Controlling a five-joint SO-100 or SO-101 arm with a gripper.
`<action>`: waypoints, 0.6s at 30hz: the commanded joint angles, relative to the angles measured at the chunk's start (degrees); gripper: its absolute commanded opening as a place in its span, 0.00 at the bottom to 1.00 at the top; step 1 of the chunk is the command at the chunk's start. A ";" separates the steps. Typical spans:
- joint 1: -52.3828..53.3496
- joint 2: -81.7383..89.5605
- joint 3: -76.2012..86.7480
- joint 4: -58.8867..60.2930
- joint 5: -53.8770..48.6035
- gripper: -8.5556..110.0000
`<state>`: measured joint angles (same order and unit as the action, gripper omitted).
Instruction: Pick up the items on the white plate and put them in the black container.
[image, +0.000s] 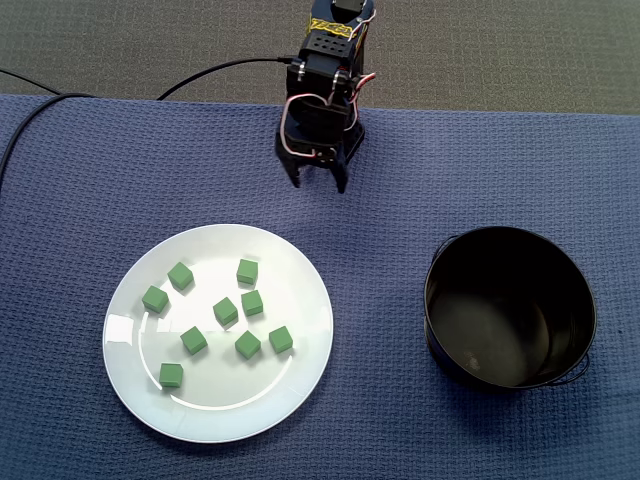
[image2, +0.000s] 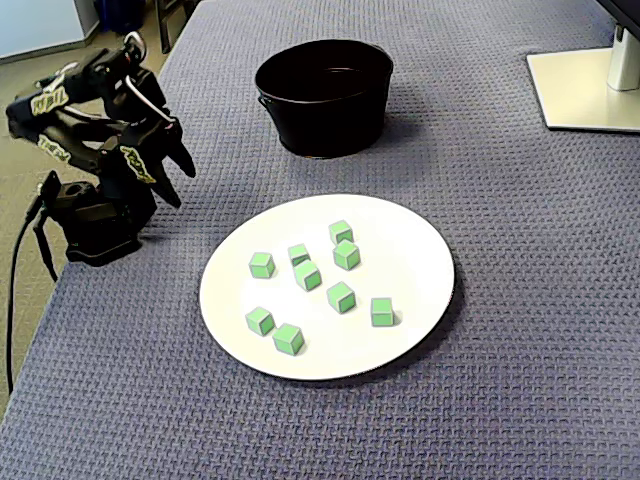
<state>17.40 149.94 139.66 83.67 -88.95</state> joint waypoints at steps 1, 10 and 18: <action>5.54 -15.56 -11.16 -8.00 -9.32 0.26; 12.13 -48.25 -38.85 -5.45 -17.49 0.23; 16.87 -67.41 -51.94 -7.82 -16.17 0.28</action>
<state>32.34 87.01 93.34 76.99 -105.64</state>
